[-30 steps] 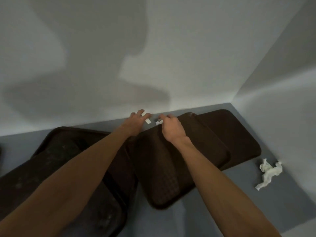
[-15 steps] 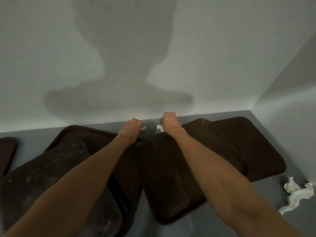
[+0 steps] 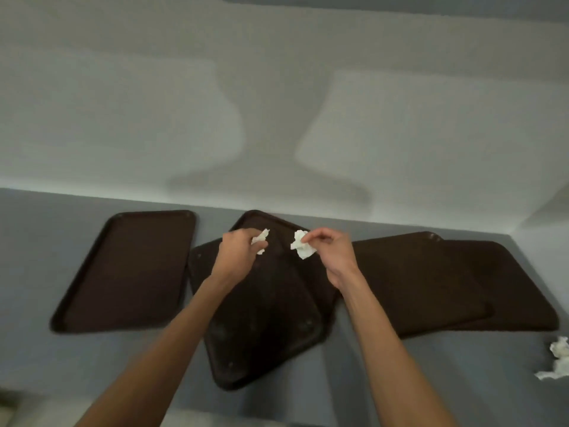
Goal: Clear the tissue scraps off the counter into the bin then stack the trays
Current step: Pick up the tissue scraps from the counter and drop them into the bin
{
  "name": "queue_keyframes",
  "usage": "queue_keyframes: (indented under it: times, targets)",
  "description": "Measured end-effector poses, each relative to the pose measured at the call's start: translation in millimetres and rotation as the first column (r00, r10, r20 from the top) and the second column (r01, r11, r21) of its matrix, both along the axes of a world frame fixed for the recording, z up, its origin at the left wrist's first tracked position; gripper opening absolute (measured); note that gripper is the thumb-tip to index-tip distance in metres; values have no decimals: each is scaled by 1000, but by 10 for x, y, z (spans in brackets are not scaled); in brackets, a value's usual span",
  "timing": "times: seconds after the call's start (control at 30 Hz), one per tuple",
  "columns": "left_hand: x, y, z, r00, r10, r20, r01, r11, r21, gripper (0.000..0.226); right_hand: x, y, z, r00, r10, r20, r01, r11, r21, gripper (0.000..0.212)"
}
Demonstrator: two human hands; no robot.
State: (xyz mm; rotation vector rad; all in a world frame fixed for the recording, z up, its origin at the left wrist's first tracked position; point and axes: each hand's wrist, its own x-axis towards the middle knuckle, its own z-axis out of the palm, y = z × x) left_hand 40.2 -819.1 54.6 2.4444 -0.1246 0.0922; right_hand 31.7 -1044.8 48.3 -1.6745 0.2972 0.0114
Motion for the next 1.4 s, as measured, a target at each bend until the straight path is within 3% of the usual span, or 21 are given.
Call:
queue_keyframes:
  times: [0.17, 0.3, 0.53, 0.7, 0.83, 0.9, 0.97, 1.07, 1.17, 1.3, 1.4]
  targets:
    - [-1211, 1383, 215, 995, 98, -8, -99, 989, -110, 14, -910, 1507, 174, 991, 125, 34, -129, 982, 141, 24]
    - [-2139, 2496, 269, 961, 276, -21, -276, 949, -154, 11, -1486, 2699, 137, 969, 245, 7, -237, 929, 284, 20]
    - [-3368, 4316, 67, 808, 581, -96, -589, 793, -157, 20, -2115, 4692, -11, 898, 439, -28, -398, 839, 371, 25]
    - [-3862, 5355, -132, 675, 730, -107, -737, 660, -147, 18, -2318, 6011, -209, 783, 607, -132, -509, 749, 424, 27]
    - [-4060, 6269, -448, 594, 792, -141, -803, 578, -144, 16, -2392, 7067, -580, 666, 730, -153, -670, 675, 308, 36]
    - [-4103, 6743, -612, 556, 816, -160, -831, 541, -125, 17, -2409, 7598, -762, 620, 773, -138, -757, 635, 154, 45]
    - [-4114, 7210, -747, 519, 834, -187, -855, 505, -117, 13, -2398, 8138, -937, 592, 796, -125, -802, 597, -2, 37]
    - [-4123, 7847, -862, 471, 851, -231, -882, 454, -126, 12, -2388, 8899, -1154, 570, 814, -108, -819, 554, -148, 20]
    - [-4096, 8444, -983, 433, 863, -259, -900, 400, -174, 14, -2355, 9572, -1293, 565, 818, -106, -809, 524, -266, 17]
    - [-3994, 9148, -1201, 383, 856, -348, -918, 312, -244, 10, -2281, 10284, -1578, 549, 820, -162, -813, 479, -331, 13]
    - [-3866, 9718, -1556, 362, 817, -449, -928, 273, -252, 5, -2174, 10762, -1943, 569, 791, -225, -804, 477, -355, 20]
